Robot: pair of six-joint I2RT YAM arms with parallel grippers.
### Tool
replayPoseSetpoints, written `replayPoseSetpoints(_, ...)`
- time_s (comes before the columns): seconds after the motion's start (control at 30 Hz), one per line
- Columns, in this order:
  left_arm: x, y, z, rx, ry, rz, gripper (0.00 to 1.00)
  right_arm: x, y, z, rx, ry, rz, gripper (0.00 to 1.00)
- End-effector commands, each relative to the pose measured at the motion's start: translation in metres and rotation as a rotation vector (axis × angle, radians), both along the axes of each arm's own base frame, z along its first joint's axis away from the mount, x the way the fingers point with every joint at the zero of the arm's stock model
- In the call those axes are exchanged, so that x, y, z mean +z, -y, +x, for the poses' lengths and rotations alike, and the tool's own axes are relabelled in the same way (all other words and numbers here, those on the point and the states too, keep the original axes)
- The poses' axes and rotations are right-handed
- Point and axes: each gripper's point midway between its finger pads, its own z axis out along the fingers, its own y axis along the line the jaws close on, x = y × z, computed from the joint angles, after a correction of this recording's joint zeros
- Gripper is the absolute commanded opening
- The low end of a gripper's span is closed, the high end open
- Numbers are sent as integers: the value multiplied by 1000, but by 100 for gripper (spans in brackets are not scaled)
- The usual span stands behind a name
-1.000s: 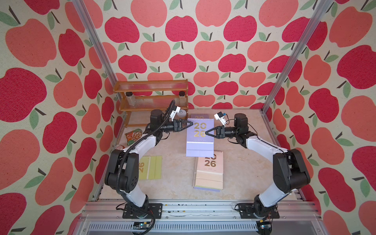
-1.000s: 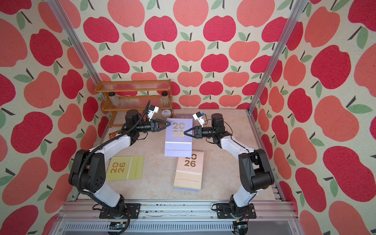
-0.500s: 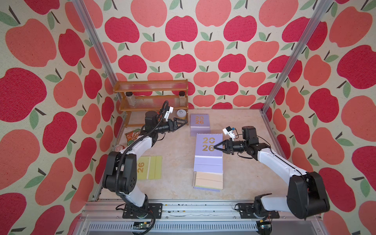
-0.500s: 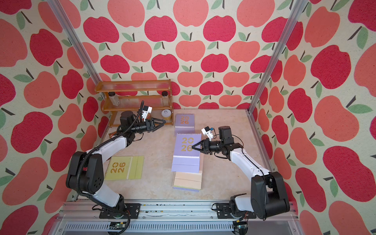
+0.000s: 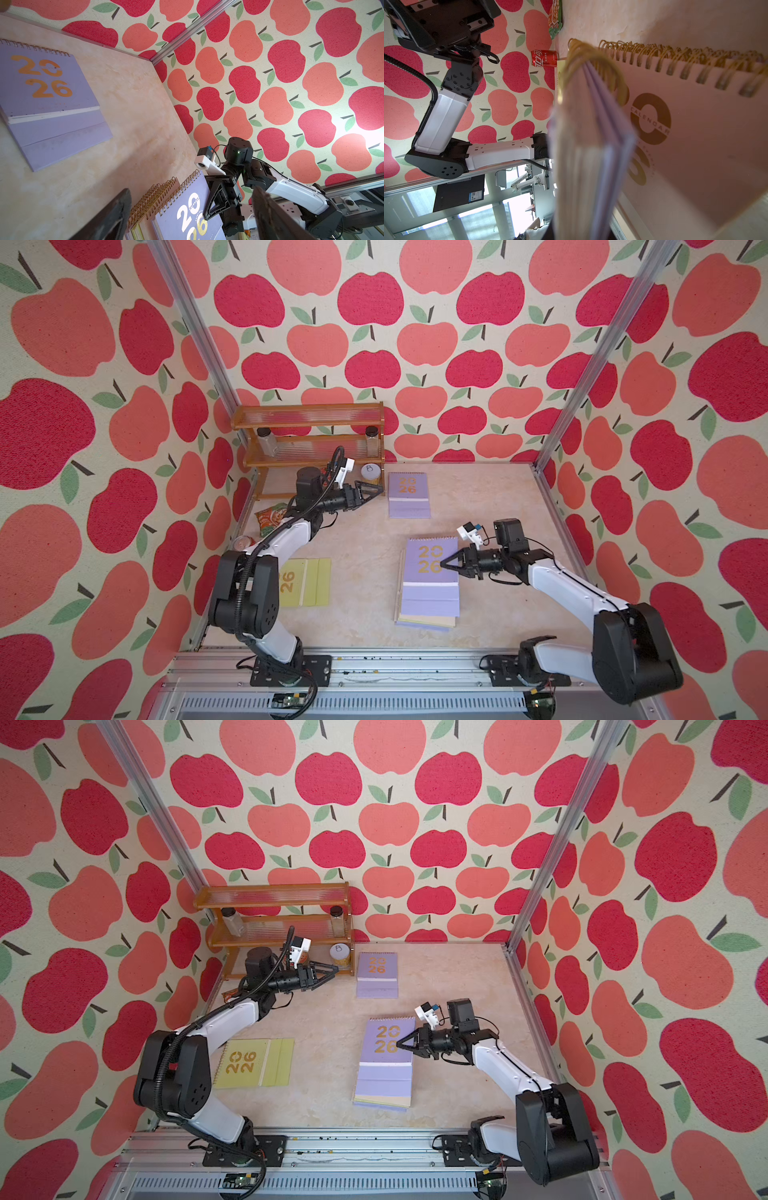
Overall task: Stack the calendars
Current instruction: Place the calendar at the calendar.
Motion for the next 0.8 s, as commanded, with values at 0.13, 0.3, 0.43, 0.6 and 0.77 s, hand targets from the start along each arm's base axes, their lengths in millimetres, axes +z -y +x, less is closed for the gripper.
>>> replayPoseSetpoints(0.13, 5, 2, -5, -5, 26, 1, 89, -6, -1, 1, 13, 7, 20, 0)
replayPoseSetpoints(0.3, 5, 4, -4, -8, 23, 1, 89, -13, -2, 0, 15, -5, 15, 0)
replayPoseSetpoints(0.43, 4, 5, -3, -11, 21, 1, 89, -17, -2, -1, 14, -7, 10, 0)
replayPoseSetpoints(0.6, 4, 6, -3, -14, 21, 1, 89, -21, -3, -1, 14, -12, 9, 0)
replayPoseSetpoints(0.77, 4, 8, -2, -19, 20, 0, 89, -29, -4, -3, 13, -24, -11, 1)
